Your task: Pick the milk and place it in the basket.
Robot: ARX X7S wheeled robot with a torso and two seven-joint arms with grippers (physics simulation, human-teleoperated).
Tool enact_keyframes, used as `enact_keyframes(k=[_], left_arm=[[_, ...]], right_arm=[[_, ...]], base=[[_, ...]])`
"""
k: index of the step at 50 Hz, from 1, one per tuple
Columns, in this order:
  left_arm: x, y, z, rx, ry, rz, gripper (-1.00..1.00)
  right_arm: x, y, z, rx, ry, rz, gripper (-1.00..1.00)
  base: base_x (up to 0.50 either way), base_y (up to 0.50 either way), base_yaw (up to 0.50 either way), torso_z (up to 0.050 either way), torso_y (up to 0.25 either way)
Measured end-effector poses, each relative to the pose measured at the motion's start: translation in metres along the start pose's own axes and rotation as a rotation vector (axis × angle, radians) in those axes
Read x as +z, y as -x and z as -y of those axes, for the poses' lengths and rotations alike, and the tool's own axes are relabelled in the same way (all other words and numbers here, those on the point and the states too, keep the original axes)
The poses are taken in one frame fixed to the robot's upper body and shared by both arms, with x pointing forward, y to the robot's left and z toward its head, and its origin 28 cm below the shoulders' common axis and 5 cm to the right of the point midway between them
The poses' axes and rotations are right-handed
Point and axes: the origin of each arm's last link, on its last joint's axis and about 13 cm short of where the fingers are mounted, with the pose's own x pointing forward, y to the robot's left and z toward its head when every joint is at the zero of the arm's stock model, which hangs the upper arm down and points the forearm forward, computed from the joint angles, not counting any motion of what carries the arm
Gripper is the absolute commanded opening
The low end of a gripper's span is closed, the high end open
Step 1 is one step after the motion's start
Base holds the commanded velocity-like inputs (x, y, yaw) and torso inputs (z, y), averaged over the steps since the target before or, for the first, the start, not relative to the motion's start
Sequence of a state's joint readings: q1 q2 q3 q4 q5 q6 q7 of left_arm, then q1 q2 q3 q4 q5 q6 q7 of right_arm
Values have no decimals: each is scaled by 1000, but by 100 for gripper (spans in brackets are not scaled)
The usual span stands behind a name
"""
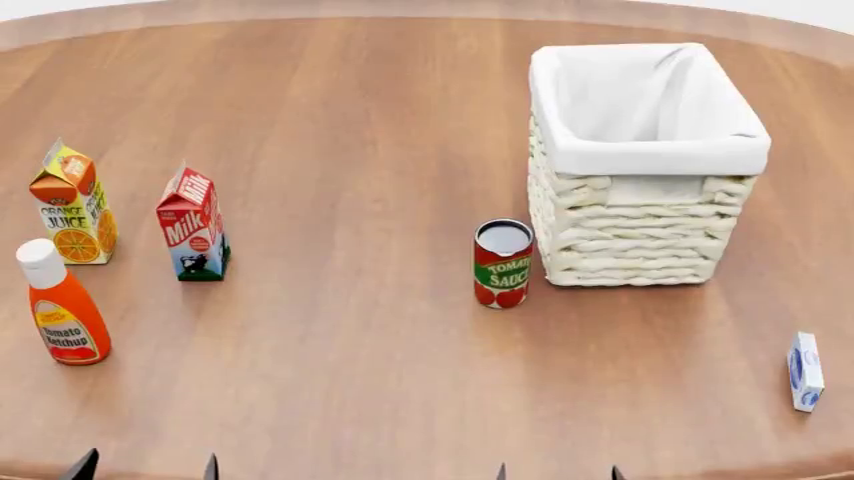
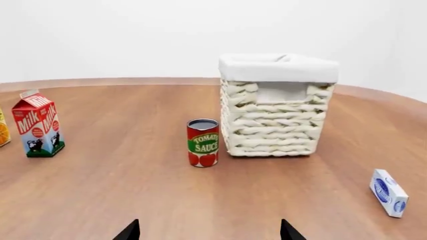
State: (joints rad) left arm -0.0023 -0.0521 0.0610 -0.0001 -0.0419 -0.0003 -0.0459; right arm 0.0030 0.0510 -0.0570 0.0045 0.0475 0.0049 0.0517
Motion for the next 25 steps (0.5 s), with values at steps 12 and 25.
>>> enact_keyframes(k=[12, 25], left_arm=[[0, -1, 0, -15, -4, 45, 100], [185, -50, -74, 258, 125, 523, 100]], right_arm=[[25, -8, 8, -1, -48, 43, 100], [149, 4, 74, -91, -152, 333, 100]], base=[[0, 0, 0, 0, 0], [0, 0, 0, 0, 0]])
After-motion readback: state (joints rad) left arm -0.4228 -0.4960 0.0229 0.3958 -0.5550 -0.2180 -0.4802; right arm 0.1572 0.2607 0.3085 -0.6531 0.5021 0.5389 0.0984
